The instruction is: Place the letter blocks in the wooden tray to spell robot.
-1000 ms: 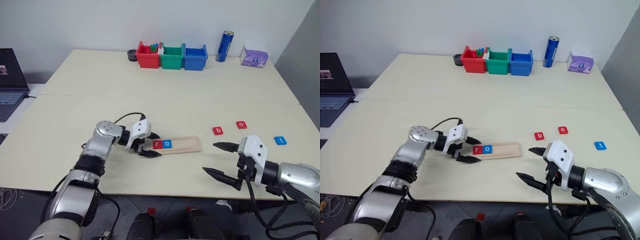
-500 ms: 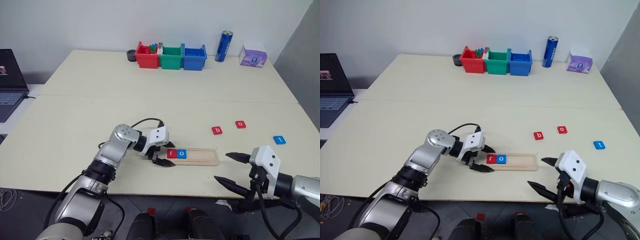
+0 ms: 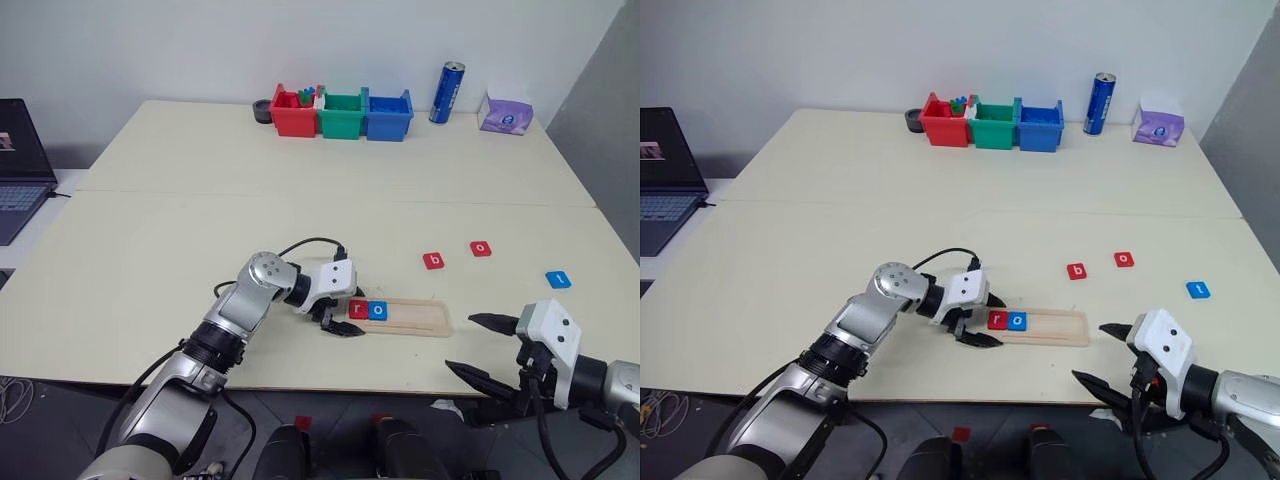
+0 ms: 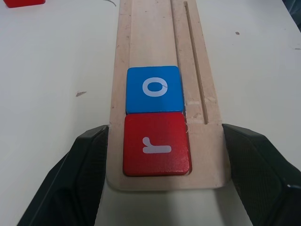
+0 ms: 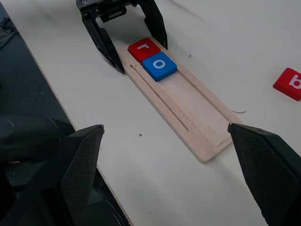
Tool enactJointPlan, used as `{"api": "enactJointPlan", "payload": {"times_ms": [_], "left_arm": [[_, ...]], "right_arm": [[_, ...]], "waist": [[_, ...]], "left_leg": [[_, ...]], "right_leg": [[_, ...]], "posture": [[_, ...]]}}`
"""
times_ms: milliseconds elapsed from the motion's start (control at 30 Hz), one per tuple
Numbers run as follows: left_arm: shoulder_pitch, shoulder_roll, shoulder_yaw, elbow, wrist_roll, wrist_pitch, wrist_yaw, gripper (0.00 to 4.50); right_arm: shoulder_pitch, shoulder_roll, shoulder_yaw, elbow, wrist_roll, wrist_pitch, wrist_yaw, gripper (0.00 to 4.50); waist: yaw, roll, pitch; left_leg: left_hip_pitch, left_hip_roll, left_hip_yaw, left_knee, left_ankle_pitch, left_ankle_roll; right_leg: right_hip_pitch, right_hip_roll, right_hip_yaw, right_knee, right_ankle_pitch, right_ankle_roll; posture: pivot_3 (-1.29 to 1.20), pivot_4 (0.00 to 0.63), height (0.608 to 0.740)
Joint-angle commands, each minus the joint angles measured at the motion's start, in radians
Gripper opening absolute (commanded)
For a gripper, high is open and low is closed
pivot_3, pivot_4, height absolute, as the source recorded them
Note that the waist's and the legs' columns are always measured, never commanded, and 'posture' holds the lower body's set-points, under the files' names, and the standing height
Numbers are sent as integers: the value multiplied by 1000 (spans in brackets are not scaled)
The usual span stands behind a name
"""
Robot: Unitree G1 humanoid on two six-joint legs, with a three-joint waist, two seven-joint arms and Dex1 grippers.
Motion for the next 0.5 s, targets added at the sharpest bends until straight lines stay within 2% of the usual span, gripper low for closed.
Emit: {"api": "enactJointPlan", "payload": {"times_ms": [33,100,167,233,500], "left_arm": [[-17,-2,-20,-40,-8,4,-12,3371],[-15,-3,-17,-42,-13,19,-6,3371],[-14,4,-18,-42,-16,18,-15,4101],[-12,7,-14,-49,-24,23,-18,4431],[-13,16,36,-97,-81,85,-6,4431]], "right_arm": [[-10,-11,-15,-15,-12,-21,2,4500],[-16,-9,-9,-12,-21,-24,-3,4500],[-22,-6,-7,-15,-17,-18,-2,4500],[-24,-6,-9,-17,-12,-13,1,4500],[-72,-11,-20,5,19,-1,15,4500]], "waist": [[0,0,0],[0,0,0],[0,0,0],[0,0,0],[-1,0,0]], "left_leg": [[0,0,0,0,0,0],[0,0,0,0,0,0],[0,0,0,0,0,0],[0,0,0,0,0,0],[0,0,0,0,0,0]], "right_leg": [[0,0,0,0,0,0],[0,0,0,0,0,0],[0,0,0,0,0,0],[0,0,0,0,0,0],[0,0,0,0,0,0]], "posture": [[0,150,740],[0,150,740],[0,150,740],[0,150,740],[0,150,740]]}}
